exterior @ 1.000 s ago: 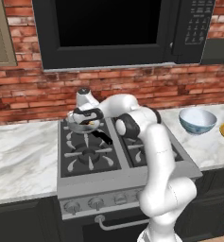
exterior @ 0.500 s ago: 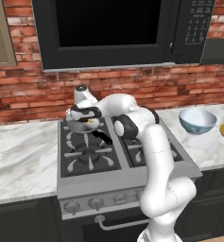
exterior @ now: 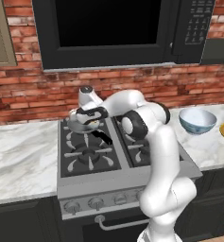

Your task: Place one of the steaks on the plate and the other in the bowl. Then place the bowl in the fridge.

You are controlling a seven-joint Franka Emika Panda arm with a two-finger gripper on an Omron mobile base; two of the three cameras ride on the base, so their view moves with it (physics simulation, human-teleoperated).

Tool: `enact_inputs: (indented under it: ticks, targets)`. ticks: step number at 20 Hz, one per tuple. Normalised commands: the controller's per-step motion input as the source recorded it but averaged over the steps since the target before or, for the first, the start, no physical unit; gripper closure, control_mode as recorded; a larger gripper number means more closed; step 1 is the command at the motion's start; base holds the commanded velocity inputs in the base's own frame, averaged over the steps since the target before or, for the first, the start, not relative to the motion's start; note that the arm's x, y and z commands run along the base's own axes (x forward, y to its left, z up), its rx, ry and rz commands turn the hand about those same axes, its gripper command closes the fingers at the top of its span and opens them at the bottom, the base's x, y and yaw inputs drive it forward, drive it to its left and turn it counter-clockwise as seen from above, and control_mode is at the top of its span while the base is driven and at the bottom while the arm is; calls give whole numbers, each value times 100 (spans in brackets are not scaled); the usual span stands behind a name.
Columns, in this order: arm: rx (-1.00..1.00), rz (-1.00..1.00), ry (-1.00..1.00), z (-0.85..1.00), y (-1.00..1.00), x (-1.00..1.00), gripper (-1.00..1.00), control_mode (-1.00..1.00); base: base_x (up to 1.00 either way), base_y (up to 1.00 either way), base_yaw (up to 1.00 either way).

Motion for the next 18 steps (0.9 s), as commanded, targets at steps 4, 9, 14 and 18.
enact_inputs:
  ticks: [4, 9, 14, 18]
  targets:
    - [13, 0, -11, 66, -21, -25, 100, -100, 0, 0, 0]
    - [12, 0, -5, 30, -37, -35, 100, -100, 0, 0, 0]
    - [10, -3, -7, 38, -41, -64, 100, -100, 0, 0, 0]
    - [7, -2, -6, 70, -22, -72, 100, -100, 0, 0, 0]
